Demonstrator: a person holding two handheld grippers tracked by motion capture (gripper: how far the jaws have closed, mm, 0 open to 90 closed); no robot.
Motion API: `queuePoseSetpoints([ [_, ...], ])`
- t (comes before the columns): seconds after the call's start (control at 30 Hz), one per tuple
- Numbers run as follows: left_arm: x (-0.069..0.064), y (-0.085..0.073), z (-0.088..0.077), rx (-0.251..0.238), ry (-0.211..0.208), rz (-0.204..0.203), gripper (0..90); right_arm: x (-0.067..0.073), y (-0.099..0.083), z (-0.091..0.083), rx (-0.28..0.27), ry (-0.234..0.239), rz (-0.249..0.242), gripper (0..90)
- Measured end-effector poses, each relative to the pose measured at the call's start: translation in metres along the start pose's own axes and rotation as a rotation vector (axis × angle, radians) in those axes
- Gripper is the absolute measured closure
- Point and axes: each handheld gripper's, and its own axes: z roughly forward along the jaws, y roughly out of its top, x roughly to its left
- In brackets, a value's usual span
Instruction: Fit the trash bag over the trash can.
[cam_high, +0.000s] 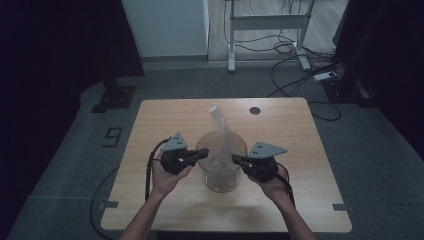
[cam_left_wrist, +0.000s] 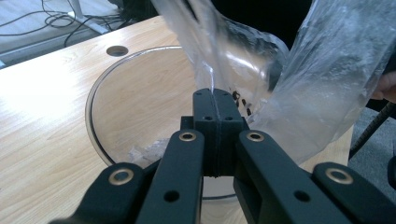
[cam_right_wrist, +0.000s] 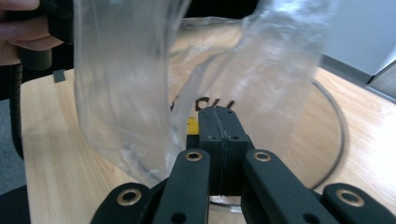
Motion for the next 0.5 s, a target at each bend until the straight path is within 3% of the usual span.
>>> queuePoseSetpoints([
  [0.07, 0.0, -0.001, 0.0, -0.003, -0.003, -0.001, 90.0, -0.001, 0.0, -0.001, -0.014, -0.001, 0.006, 89.6],
  [0.1, -0.002, -0.001, 0.001, -0.007, -0.011, -0.003, 90.0, -0.004, 0.003, -0.004, -0.055, -0.007, 0.028, 78.8],
  [0.13, -0.002, -0.001, 0.001, -0.007, -0.011, -0.003, 90.0, -0.005, 0.005, -0.005, -0.065, -0.015, 0.038, 75.6],
  [0.37, -0.01, 0.003, 0.007, -0.011, -0.032, 0.014, 90.0, -0.006, 0.024, -0.009, -0.107, -0.009, 0.048, 62.7],
  [0.5, -0.013, 0.003, 0.009, -0.011, -0.036, 0.017, 90.0, -0.003, 0.029, -0.008, -0.114, 0.014, 0.066, 60.1],
])
